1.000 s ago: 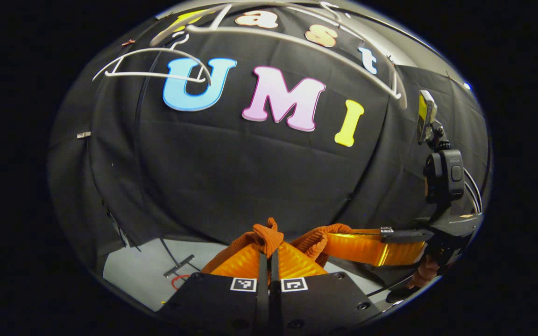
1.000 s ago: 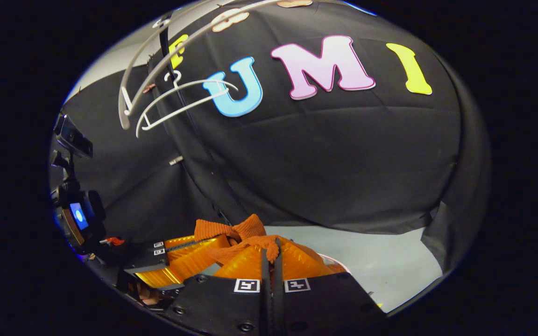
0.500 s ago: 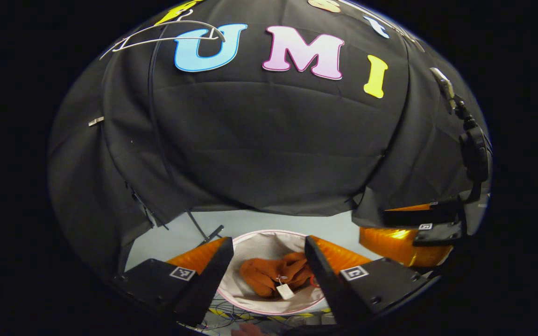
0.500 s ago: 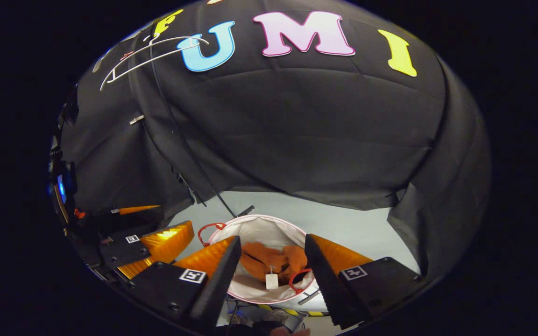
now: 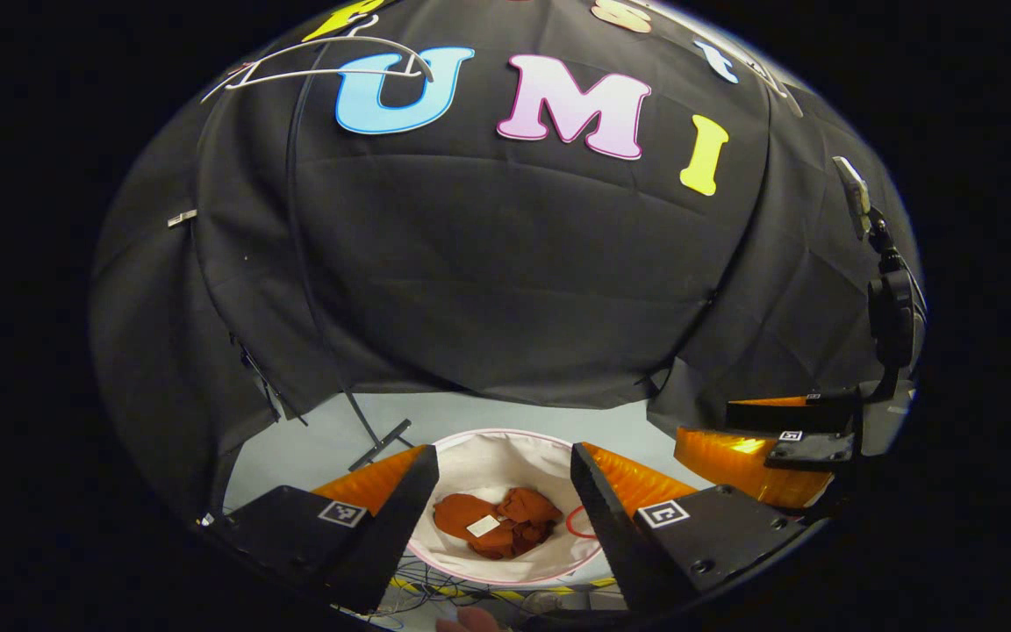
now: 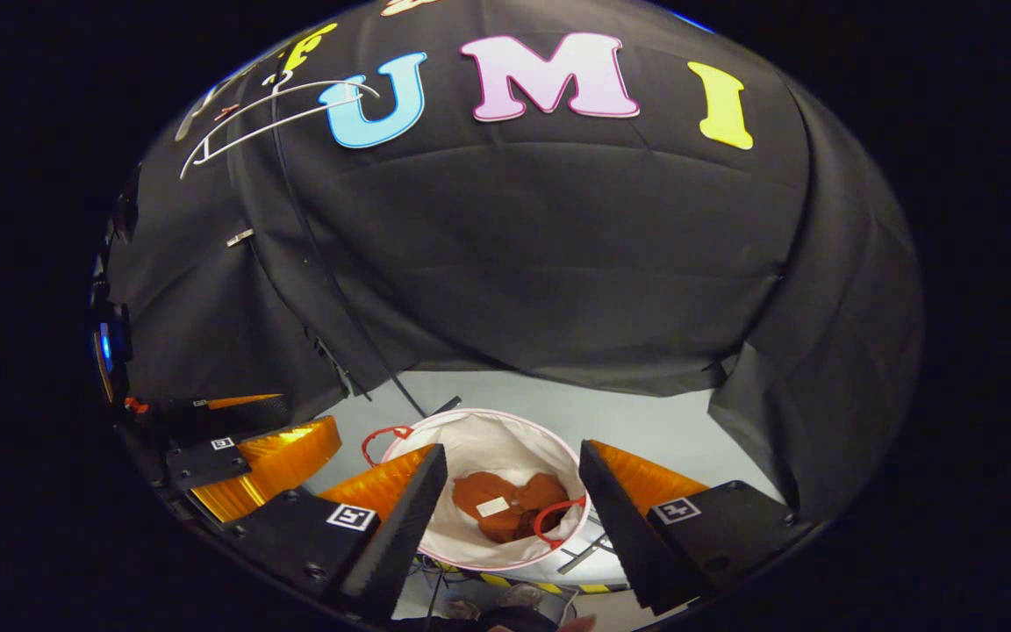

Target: Grasp the clothes on the hanger with both hands and then place them into the laundry hamper below.

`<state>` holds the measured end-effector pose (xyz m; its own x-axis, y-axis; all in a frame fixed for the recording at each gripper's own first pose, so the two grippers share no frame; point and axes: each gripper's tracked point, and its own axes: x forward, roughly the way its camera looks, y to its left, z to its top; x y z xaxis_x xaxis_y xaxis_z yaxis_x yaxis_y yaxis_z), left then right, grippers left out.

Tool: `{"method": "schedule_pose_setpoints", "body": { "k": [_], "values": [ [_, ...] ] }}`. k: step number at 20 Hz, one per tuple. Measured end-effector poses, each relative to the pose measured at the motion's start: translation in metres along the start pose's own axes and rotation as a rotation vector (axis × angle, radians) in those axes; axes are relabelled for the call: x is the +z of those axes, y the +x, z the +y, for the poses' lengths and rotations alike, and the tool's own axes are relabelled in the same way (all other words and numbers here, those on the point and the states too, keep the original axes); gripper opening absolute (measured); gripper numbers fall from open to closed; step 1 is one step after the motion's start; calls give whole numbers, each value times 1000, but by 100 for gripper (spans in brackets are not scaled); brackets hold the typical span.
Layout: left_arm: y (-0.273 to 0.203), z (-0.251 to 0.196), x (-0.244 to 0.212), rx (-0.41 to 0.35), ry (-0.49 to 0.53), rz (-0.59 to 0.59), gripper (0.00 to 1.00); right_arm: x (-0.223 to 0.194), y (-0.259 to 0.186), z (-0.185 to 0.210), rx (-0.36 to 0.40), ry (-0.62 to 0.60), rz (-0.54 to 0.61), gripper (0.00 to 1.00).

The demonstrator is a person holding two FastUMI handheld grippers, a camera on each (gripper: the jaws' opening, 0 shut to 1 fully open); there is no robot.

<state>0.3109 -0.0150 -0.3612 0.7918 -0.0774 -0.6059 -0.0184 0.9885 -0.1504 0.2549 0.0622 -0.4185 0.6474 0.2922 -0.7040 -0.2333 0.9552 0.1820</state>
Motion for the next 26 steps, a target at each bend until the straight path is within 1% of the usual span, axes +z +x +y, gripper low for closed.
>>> {"method": "schedule_pose_setpoints", "body": {
  "k": [2,5,9,11,13,17,20,22,23,24,25,26],
  "values": [
    [-23,0,5,-14,12,-17,96,8,-20,7,-25,-21,-37,99],
    [-63,7,21,3,28,-66,96,29,-57,25,-49,-27,-106,99],
    [-122,19,59,45,27,-174,96,61,-115,42,-86,-9,-216,99],
    [-156,20,81,53,40,-251,96,78,-145,48,-104,-7,-281,99],
    [-187,19,95,52,57,-318,96,95,-177,56,-114,-1,-340,99],
    [-244,16,118,33,43,-423,95,121,-234,66,-137,1,-448,98],
    [-288,16,133,35,70,-484,96,131,-276,69,-151,15,-513,98],
    [-314,12,141,21,82,-526,95,139,-303,72,-161,18,-556,98],
    [-326,13,143,17,86,-545,93,144,-313,75,-164,18,-577,98],
    [-336,12,146,15,89,-562,95,148,-325,78,-164,13,-597,98],
    [-347,10,146,14,92,-574,93,151,-337,81,-164,5,-619,98],
    [-355,10,148,14,91,-585,93,155,-347,82,-167,-6,-636,98]
  ]
}}
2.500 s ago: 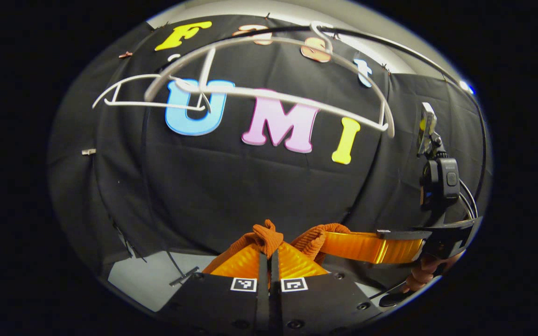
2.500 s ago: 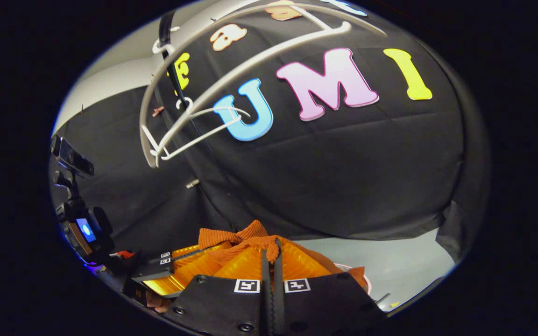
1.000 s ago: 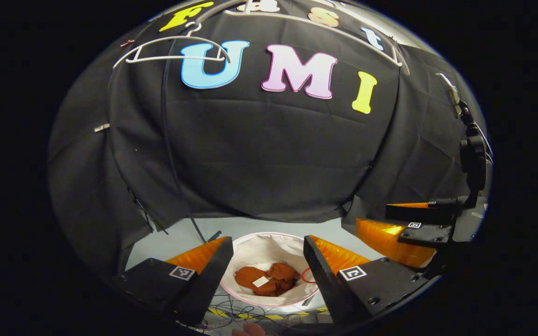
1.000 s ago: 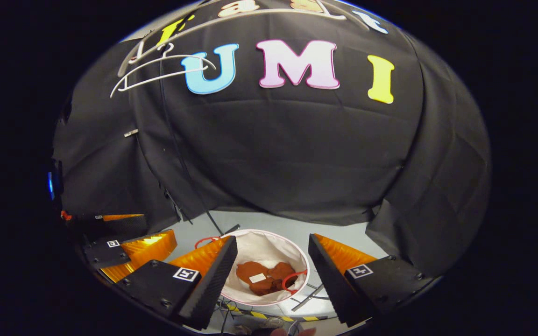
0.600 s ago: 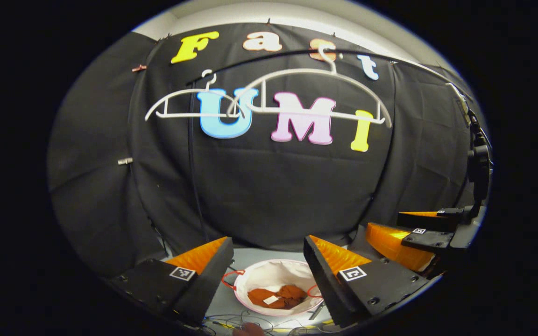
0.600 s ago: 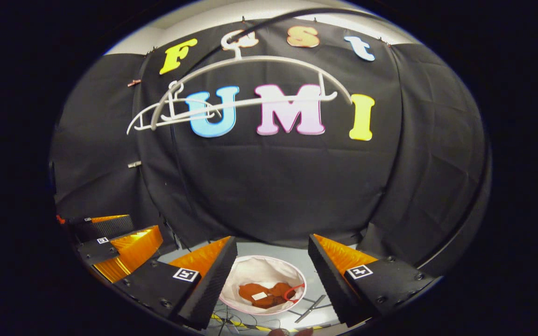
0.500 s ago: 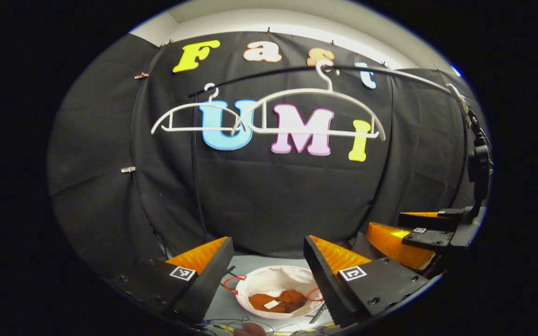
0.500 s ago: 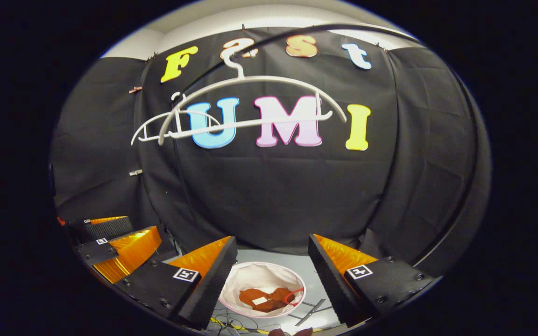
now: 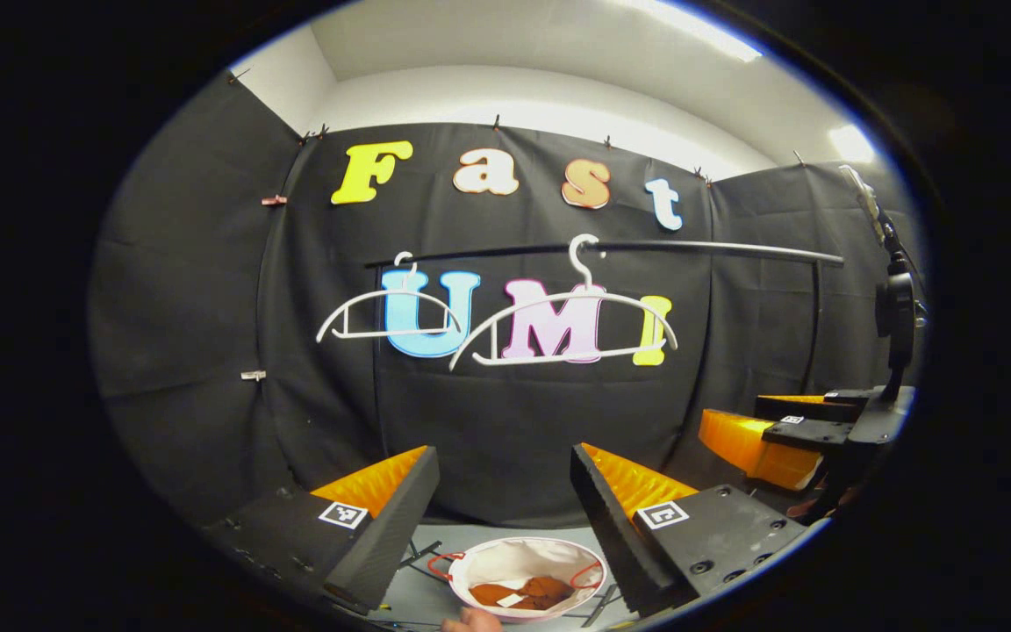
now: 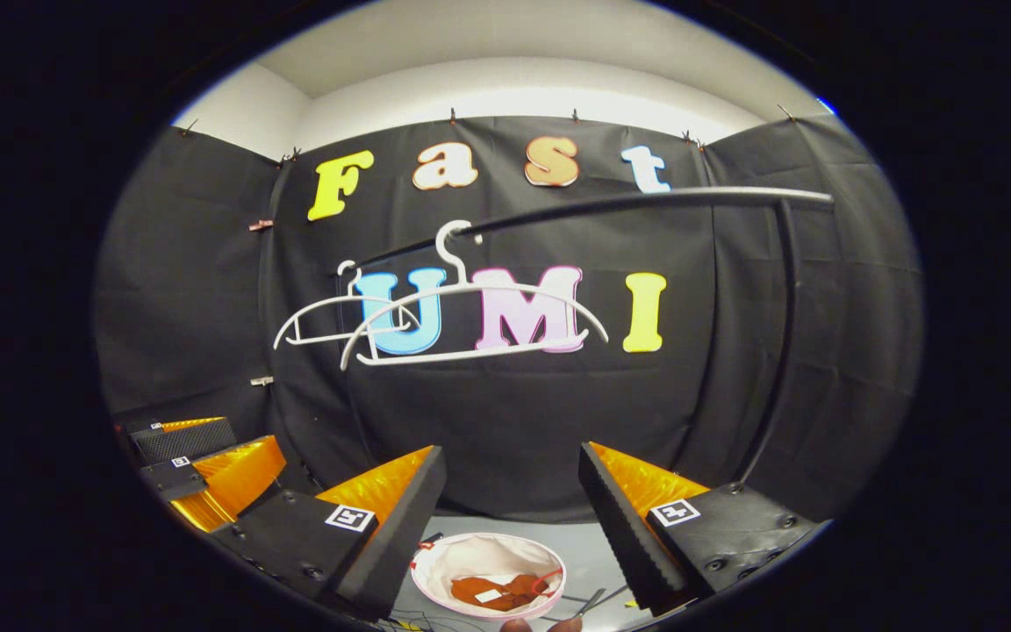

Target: Grasp the clothes on the hanger with both hands and then place them into the laundry hamper below.

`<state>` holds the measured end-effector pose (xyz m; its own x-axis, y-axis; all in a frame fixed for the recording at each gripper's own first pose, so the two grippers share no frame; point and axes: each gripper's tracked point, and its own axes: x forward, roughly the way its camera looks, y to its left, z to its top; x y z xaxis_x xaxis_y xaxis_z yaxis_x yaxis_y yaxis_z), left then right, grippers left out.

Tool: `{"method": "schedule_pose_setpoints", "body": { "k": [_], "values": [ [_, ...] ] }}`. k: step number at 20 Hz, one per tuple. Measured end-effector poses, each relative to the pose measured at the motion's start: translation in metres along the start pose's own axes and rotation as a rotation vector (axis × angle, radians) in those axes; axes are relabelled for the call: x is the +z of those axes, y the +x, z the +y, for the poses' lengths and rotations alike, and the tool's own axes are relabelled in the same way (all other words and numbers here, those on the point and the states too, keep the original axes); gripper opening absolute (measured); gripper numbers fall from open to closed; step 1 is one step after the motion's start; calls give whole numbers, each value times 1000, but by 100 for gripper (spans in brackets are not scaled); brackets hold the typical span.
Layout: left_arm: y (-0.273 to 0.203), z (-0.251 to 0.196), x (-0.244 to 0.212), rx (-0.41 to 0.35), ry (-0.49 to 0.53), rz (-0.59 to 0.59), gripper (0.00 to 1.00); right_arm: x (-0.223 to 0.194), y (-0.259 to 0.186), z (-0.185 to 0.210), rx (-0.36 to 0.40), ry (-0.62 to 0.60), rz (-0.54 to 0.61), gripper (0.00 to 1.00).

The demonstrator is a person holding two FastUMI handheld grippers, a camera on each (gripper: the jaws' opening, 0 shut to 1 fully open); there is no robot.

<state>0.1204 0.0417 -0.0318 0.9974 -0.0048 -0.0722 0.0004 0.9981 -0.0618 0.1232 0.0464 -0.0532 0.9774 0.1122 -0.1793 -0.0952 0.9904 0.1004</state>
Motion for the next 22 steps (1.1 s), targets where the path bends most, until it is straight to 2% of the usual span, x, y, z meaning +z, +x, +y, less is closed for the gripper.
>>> {"method": "schedule_pose_setpoints", "body": {
  "k": [2,5,6,8,9,10,14,15,19,22],
  "values": [
    [-9,-2,12,-8,-8,-15,98,17,-10,0,3,-19,-34,98],
    [-23,-3,35,-18,-19,-63,93,37,-26,0,16,-22,-77,98],
    [-26,-3,40,-17,-18,-78,93,44,-30,0,17,-22,-93,92],
    [-35,-3,50,-11,-10,-104,93,59,-38,-3,16,-18,-125,100],
    [-40,-3,53,-4,-2,-110,95,65,-42,-6,12,-15,-139,100],
    [-45,-3,57,2,7,-116,95,68,-44,-7,13,-13,-146,98],
    [-60,-9,65,1,26,-143,95,79,-57,-16,-9,-9,-185,100],
    [-65,-10,69,3,32,-151,93,79,-60,-15,-9,-12,-189,98],
    [-87,-18,74,15,60,-177,95,87,-72,-28,-53,-27,-224,100],
    [-88,-25,69,10,63,-174,95,89,-77,-27,-70,-34,-243,97]
  ]
}}
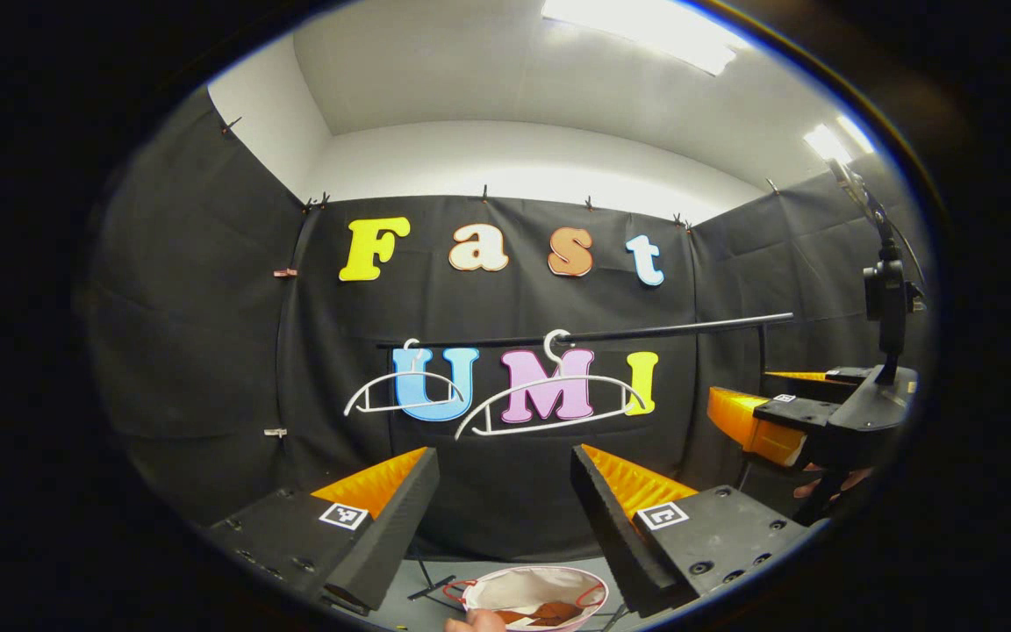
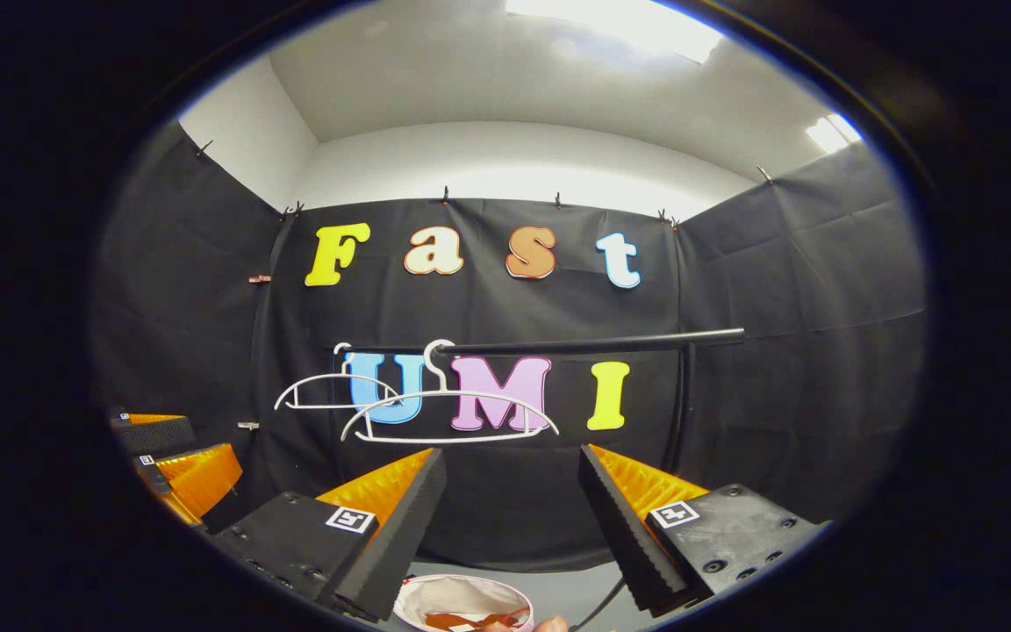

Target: Grasp the clothes on the hanger with both hands and then place them into the laundry hamper below.

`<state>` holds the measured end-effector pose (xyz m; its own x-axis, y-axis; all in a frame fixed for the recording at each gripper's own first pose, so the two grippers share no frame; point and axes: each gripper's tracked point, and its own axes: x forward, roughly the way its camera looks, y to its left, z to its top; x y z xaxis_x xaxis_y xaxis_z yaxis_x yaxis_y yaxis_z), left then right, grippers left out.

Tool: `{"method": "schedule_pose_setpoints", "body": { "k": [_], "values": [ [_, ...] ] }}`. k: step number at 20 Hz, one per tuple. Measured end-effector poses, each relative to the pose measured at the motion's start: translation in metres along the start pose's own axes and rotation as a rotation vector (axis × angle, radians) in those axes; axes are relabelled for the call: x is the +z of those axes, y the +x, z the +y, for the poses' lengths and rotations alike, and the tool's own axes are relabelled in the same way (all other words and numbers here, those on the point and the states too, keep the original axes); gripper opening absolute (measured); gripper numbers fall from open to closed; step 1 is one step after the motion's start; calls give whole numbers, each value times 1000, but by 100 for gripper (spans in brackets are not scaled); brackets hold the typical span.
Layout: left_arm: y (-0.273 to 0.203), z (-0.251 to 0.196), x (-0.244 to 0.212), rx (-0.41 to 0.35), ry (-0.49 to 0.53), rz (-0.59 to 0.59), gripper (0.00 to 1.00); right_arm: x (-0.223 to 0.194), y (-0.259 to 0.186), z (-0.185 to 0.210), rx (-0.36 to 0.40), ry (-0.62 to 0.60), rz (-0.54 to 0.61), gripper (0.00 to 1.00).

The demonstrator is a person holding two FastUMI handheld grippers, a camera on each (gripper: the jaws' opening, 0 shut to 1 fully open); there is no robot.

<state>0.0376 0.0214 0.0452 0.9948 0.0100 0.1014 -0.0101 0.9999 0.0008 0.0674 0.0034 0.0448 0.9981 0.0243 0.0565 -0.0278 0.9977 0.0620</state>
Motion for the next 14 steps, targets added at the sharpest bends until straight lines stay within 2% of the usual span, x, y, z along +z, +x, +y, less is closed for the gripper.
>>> {"method": "schedule_pose_setpoints", "body": {
  "k": [2,4,6,10,14],
  "values": [
    [1,-1,-1,0,-2,4,95,-2,0,1,3,0,-2,100],
    [1,1,0,8,0,-1,93,-5,1,0,4,0,3,98],
    [3,3,-2,15,1,3,95,-10,1,-1,6,-5,16,100],
    [5,7,-4,23,2,4,93,-9,5,-5,-12,-11,14,98],
    [7,7,-7,24,11,11,95,-12,6,-5,-16,-6,18,98]
  ]
}}
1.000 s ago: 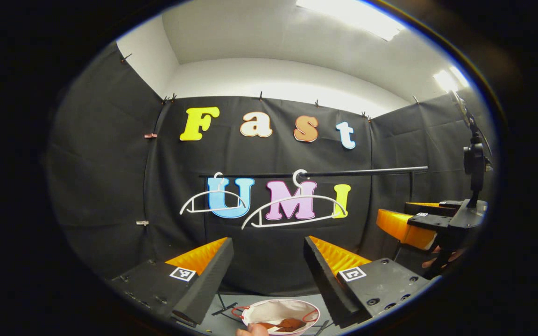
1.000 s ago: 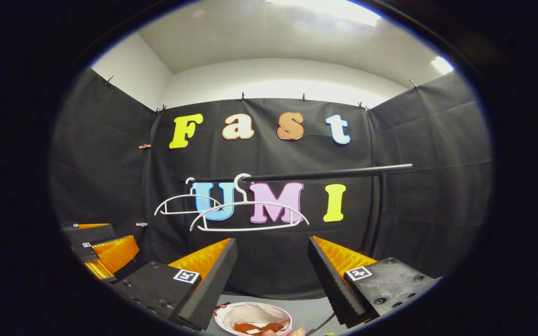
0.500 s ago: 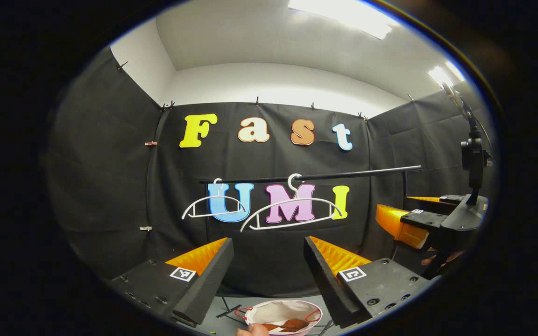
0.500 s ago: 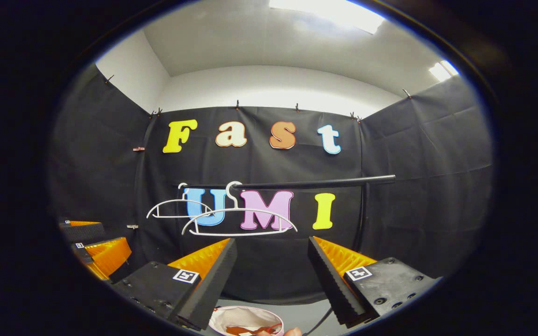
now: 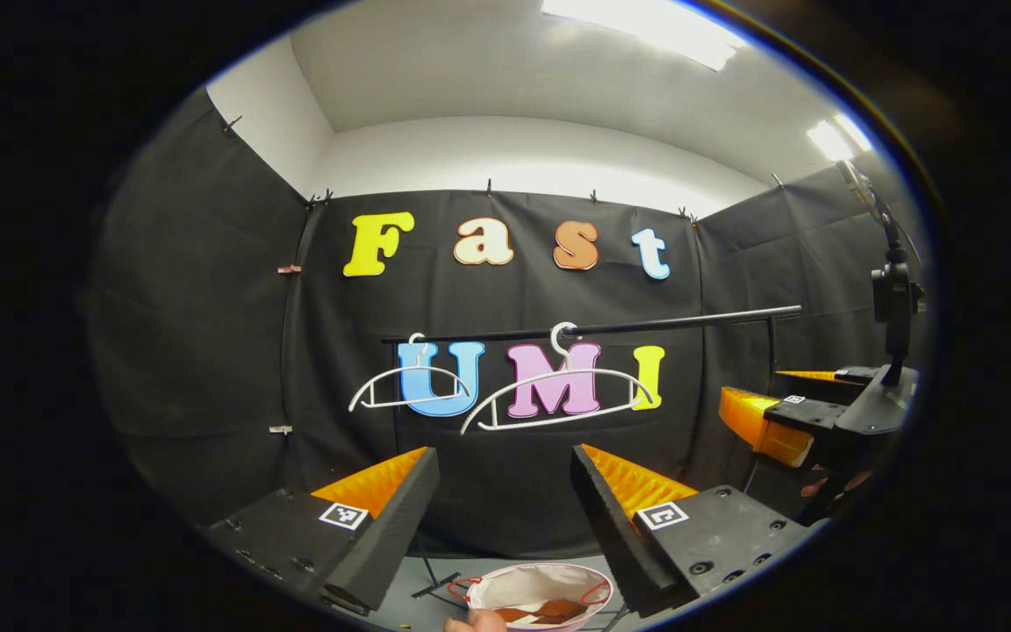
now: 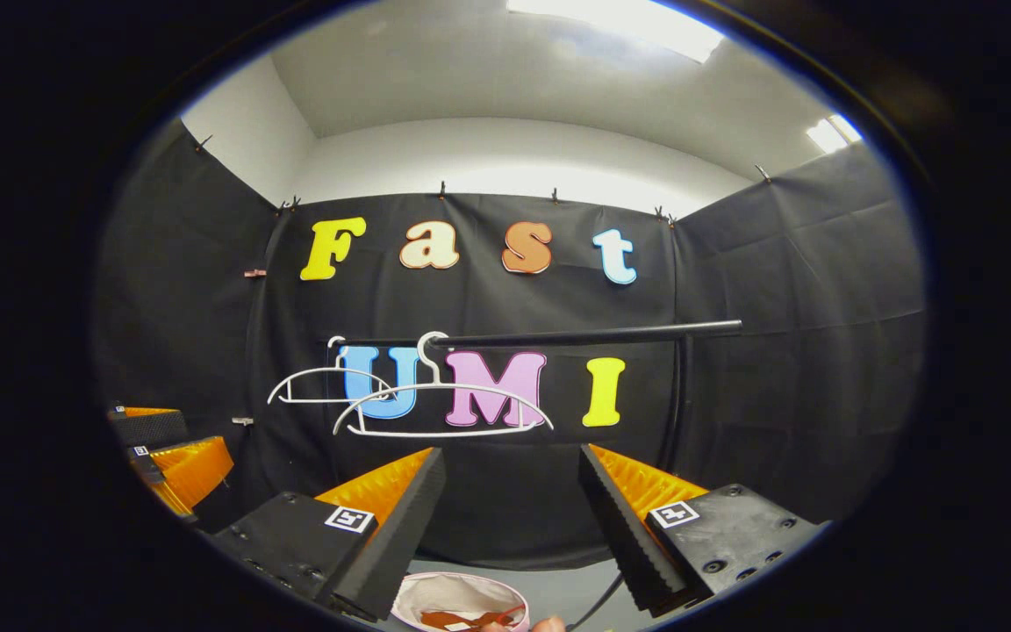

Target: Grasp the clothes on the hanger with both hands and then place them into the laundry hamper below.

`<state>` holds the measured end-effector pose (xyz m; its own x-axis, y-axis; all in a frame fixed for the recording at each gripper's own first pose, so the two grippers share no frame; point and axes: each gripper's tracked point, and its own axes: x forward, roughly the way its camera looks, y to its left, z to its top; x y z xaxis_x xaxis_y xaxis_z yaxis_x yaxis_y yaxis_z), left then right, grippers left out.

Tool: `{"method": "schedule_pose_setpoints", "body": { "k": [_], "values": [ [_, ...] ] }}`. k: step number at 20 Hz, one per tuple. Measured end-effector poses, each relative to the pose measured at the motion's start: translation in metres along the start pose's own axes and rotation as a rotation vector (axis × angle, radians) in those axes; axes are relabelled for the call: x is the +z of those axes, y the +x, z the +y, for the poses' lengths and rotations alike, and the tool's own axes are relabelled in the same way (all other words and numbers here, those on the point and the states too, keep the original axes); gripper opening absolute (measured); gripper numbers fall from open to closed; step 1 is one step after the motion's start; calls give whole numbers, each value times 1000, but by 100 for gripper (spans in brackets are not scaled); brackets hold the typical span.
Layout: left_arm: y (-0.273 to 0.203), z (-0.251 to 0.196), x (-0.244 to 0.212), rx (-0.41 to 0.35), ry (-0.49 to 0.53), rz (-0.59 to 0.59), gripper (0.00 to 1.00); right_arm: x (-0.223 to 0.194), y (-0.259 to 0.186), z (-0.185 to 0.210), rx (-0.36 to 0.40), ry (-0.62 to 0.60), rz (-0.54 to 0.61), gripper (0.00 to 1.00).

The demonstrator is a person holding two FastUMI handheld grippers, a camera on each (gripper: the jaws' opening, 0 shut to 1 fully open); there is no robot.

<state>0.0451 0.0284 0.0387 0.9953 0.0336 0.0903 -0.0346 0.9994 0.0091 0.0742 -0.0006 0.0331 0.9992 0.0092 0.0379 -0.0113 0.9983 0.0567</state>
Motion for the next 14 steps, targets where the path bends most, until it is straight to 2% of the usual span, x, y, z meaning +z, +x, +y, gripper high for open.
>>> {"method": "schedule_pose_setpoints", "body": {
  "k": [4,5,6,14],
  "values": [
    [1,1,-2,-4,2,0,95,-2,1,-1,-2,0,5,98],
    [1,1,-4,-6,1,4,93,-3,1,-1,-2,0,7,98],
    [1,0,-4,-6,0,9,95,-3,1,0,-3,1,7,98],
    [2,0,-7,-17,-2,14,95,-5,0,1,-7,-8,9,98]
  ]
}}
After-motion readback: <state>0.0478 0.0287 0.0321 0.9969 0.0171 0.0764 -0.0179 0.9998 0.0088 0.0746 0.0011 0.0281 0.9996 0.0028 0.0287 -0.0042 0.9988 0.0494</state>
